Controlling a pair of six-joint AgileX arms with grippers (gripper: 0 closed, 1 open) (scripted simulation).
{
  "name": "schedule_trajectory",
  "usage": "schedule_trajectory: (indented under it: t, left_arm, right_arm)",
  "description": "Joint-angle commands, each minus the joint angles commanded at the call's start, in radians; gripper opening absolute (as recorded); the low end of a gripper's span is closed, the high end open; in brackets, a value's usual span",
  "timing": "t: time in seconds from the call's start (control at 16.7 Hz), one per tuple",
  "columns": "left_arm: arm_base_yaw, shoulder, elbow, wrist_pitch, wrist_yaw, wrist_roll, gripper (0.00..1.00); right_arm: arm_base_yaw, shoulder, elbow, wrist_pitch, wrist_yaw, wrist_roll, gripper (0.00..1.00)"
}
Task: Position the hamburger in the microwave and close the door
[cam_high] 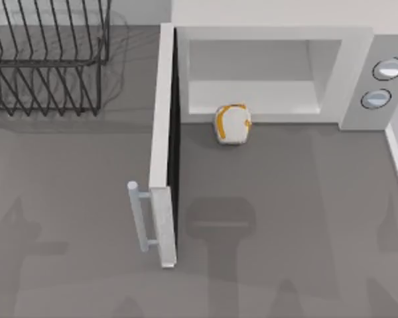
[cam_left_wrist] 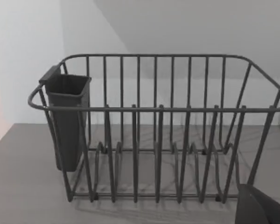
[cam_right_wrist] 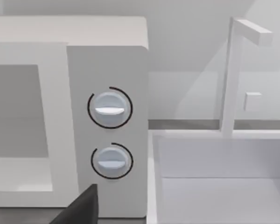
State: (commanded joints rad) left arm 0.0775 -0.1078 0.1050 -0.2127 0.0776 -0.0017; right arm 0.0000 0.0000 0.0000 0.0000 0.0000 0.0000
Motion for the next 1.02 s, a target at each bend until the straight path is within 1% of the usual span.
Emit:
schedule_trajectory:
  t: [0.24, 0.3, 0.42, 0.66, 0.78, 0.9, 1.02]
  left_arm:
    - [-0.007, 0.006, -0.002, 0.004, -0.005, 0.000, 0.00]
    - [-0.020, 0.015, 0.001, 0.009, -0.018, 0.000, 0.00]
    - [-0.079, 0.050, 0.011, 0.035, -0.077, 0.001, 0.00]
    - [-0.260, 0.156, 0.021, 0.130, -0.257, 0.002, 0.00]
    - [-0.332, 0.204, 0.019, 0.181, -0.329, 0.002, 0.00]
    - [-0.371, 0.232, 0.015, 0.213, -0.369, 0.002, 0.00]
    - [-0.375, 0.235, 0.014, 0.217, -0.372, 0.003, 0.00]
  right_arm:
    - [0.000, 0.000, 0.000, 0.000, 0.000, 0.000, 1.00]
    - [0.000, 0.000, 0.000, 0.000, 0.000, 0.000, 1.00]
    - [0.000, 0.000, 0.000, 0.000, 0.000, 0.000, 1.00]
    - [0.000, 0.000, 0.000, 0.000, 0.000, 0.000, 1.00]
    - [0.000, 0.000, 0.000, 0.000, 0.000, 0.000, 1.00]
    - [0.000, 0.000, 0.000, 0.000, 0.000, 0.000, 1.00]
    - [0.000, 0.000, 0.000, 0.000, 0.000, 0.000, 1.00]
